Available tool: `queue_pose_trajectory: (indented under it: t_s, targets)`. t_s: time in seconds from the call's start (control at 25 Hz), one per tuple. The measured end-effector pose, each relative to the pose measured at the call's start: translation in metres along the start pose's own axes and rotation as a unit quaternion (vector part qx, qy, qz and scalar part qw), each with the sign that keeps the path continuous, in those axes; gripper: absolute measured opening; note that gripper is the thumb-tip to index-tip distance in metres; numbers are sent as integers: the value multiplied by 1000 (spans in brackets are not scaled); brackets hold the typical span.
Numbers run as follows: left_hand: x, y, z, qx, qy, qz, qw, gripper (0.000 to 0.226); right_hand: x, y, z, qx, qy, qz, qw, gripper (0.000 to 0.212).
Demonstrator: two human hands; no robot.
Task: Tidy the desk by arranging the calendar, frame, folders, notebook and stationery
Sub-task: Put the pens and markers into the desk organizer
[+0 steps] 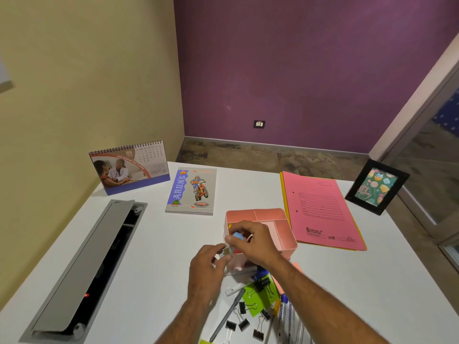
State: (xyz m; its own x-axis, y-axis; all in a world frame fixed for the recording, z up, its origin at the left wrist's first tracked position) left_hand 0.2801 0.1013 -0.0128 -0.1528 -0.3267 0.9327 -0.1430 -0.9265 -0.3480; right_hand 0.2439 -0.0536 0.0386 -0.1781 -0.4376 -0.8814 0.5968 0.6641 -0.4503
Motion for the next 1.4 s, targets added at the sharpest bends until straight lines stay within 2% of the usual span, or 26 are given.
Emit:
queue_pose_trajectory:
  t_s: [0.16,0.24,0.32,0.44,0.52,0.64,0.76,0.88,1.0,1.16,1.28,1.4]
  targets:
    - [10,3,0,-11,12,-21,1000,32,2,-6,-5,-3,2,19,1000,20]
    - [1,6,0,-28,-31,-16,999,37,1,-16,-2,31,18,35,999,25]
    - [-15,8,-3,-47,-73,24,996,35,-1,-32,4,83,34,35,995,27]
    - [-39,12,-12,-102,-53,130,985,21,-4,-45,12,107,16,-11,994,23]
    - [-48,18,-23,-159,-29,195,967,17,-6,-41,12,81,-30,-73,994,21]
    - [-55,26,-35,-188,7,269,945,27,0,-20,7,7,-84,-183,979,24]
    - [-53,35,-41,-197,37,316,927,23,7,-2,3,-50,-91,-263,959,28]
    - [-50,41,-43,-218,86,376,896,18,10,6,-1,-68,-102,-320,939,33]
    - [-49,43,-44,-224,114,404,879,17,15,10,-1,-80,-98,-334,934,27]
    - [-48,39,-43,-205,113,397,887,19,26,6,-3,-73,-72,-305,947,23]
    - [-46,30,-41,-183,103,374,903,21,30,-13,-3,-8,-36,-266,963,27]
    - [-44,24,-40,-159,97,321,929,20,35,-38,-6,65,8,-193,979,20]
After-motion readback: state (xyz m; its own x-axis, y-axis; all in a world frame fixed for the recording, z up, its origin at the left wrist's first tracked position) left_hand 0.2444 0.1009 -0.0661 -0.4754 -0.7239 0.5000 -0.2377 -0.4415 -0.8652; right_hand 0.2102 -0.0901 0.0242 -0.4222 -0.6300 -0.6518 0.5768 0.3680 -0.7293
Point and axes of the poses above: each hand's wrist, its own z-axis towards the middle knuckle, its own y-axis out of the palm, x = y × z, the point moved 7 cm from there along z, towards the middle knuckle, and after that the axes turned 13 degrees about x, right-handed, at the moved point
